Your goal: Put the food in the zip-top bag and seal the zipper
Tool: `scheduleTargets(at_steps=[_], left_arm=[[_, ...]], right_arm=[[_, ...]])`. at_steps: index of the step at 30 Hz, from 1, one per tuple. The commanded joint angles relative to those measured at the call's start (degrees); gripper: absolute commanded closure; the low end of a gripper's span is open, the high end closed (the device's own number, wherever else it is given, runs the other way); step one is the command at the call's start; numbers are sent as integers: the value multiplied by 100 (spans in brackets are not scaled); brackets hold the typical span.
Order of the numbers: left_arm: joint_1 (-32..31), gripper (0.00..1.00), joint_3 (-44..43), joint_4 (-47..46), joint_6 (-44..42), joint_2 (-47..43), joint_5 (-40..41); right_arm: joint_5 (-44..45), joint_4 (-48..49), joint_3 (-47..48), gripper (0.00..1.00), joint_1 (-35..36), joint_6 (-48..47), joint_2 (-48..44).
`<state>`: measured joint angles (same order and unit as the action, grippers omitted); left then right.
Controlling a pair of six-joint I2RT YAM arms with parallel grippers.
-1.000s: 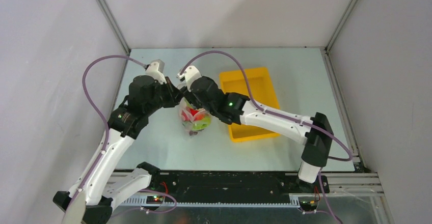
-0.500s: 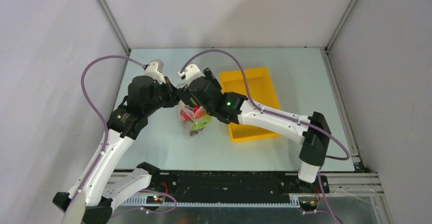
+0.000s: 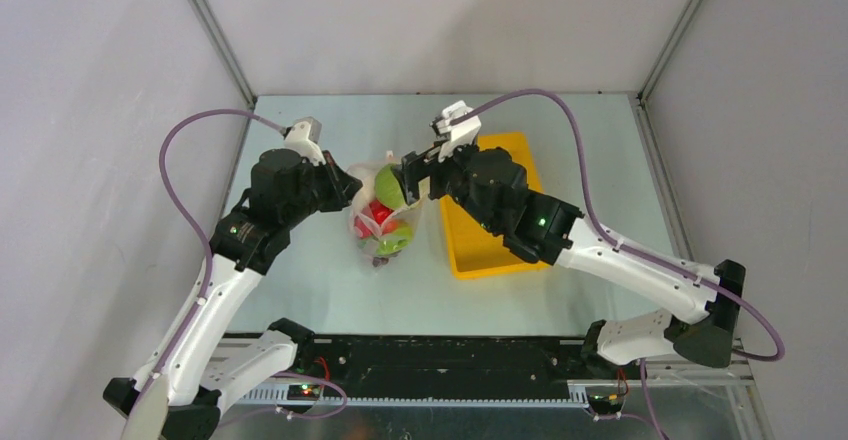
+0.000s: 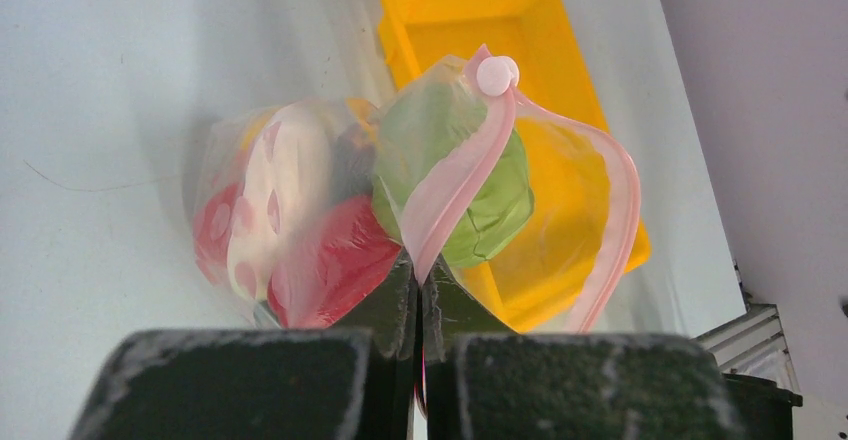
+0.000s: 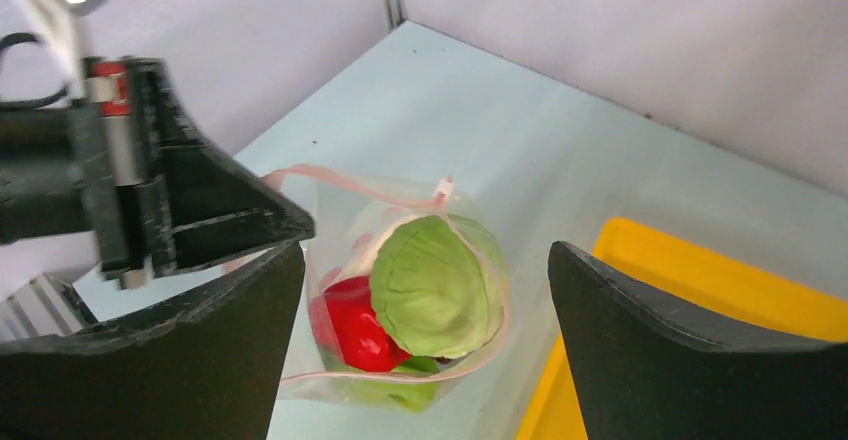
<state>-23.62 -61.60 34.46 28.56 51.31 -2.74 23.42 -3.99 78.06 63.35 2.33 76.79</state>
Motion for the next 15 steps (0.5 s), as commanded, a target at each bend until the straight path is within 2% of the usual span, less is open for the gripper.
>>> scheduleTargets(at_steps=[1,4,8,11,15], left_arm=[[-4,100,14,-312,128,-111,-35],[-8,100,9,-321,147,-112,-35],[-4,100,20,-336,170,-105,-30],[-5,100,40,-350,194,-71,-19],[-4,100,35,-378,270,-47,-107]], right_arm=[[-180,-456,-179,8,-423,1011,59],[-684,-777,-181,14,-726,1623,180],[-1134,-967,-178,24,-1007,1999,412],[-1242,-960,-181,38,-1085,2080,577],[-1477,-824,-184,51,-1142,2056,764]])
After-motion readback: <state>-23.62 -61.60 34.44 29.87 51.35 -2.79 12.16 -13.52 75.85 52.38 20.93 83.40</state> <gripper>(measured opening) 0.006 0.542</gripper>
